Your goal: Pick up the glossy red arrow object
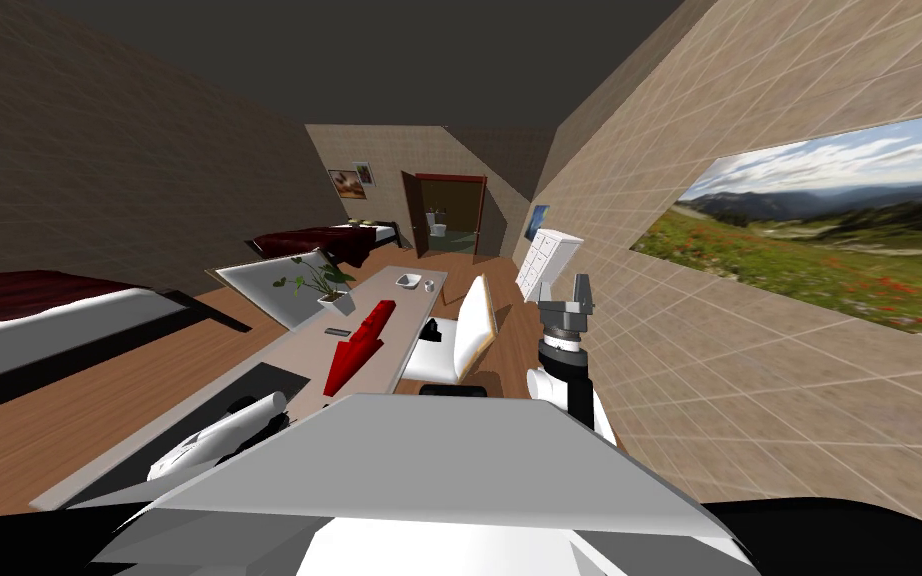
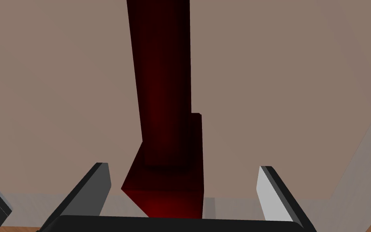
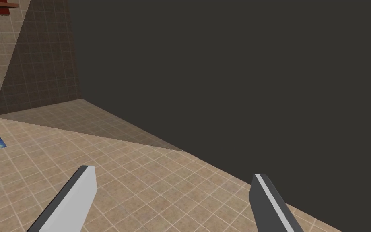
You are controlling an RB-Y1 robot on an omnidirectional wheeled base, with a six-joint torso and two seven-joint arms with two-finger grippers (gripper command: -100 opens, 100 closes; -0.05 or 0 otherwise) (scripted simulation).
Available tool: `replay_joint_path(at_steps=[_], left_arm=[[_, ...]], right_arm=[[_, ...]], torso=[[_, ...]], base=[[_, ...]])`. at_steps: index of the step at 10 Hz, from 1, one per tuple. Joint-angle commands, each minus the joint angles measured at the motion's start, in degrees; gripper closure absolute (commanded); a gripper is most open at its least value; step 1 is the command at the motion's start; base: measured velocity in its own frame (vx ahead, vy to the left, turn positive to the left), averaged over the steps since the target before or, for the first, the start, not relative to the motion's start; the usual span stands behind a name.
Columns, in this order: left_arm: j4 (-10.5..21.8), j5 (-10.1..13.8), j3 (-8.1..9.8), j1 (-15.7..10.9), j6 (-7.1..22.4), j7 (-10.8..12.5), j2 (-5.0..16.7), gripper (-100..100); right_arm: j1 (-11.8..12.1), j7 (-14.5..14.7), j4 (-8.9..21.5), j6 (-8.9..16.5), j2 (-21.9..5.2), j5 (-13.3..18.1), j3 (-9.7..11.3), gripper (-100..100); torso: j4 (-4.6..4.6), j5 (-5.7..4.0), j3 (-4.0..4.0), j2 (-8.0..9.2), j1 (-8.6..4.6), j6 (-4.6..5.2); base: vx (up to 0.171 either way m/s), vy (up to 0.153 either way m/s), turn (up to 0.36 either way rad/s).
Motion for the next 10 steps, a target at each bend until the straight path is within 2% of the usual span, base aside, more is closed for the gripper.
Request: replay_joint_path(at_steps=[1, 6, 7, 8, 10], left_arm=[[0.1, 0.0, 0.01, -0.05, -0.04, -0.06, 0.01, -100], [0.1, 0.0, 0.01, -0.05, -0.04, -0.06, 0.01, -100], [0.94, 0.25, 1.72, 1.11, -1.62, -2.93, -0.47, -100], [0.94, 0.25, 1.72, 1.11, -1.62, -4.04, -0.47, -100], [0.94, 0.25, 1.72, 1.11, -1.62, -4.19, -0.47, -100]], right_arm=[[0.0, 0.0, 0.0, 0.0, 0.0, 0.0, 0.0, 0], [0.0, 0.0, 0.0, 0.0, 0.0, 0.0, 0.0, 0], [0.0, 0.0, 0.0, 0.0, 0.0, 0.0, 0.0, 0], [0.0, 0.0, 0.0, 0.0, 0.0, 0.0, 0.0, 0], [0.0, 0.0, 0.0, 0.0, 0.0, 0.0, 0.0, 0]], torso=[[0.0, 0.0, 0.0, 0.0, 0.0, 0.0], [0.0, 0.0, 0.0, 0.0, -0.02, -0.01], [0.0, 0.0, -0.01, -0.01, 0.04, 0.02], [0.0, 0.0, 0.01, 0.02, -0.03, -0.03], [0.01, -0.02, 0.01, 0.02, -0.06, 0.0]], base=[[-0.001, -0.004, 0.012], [0.0, 0.001, -0.002], [-0.003, -0.011, 0.032], [-0.008, -0.037, 0.106], [-0.001, -0.006, 0.018]])
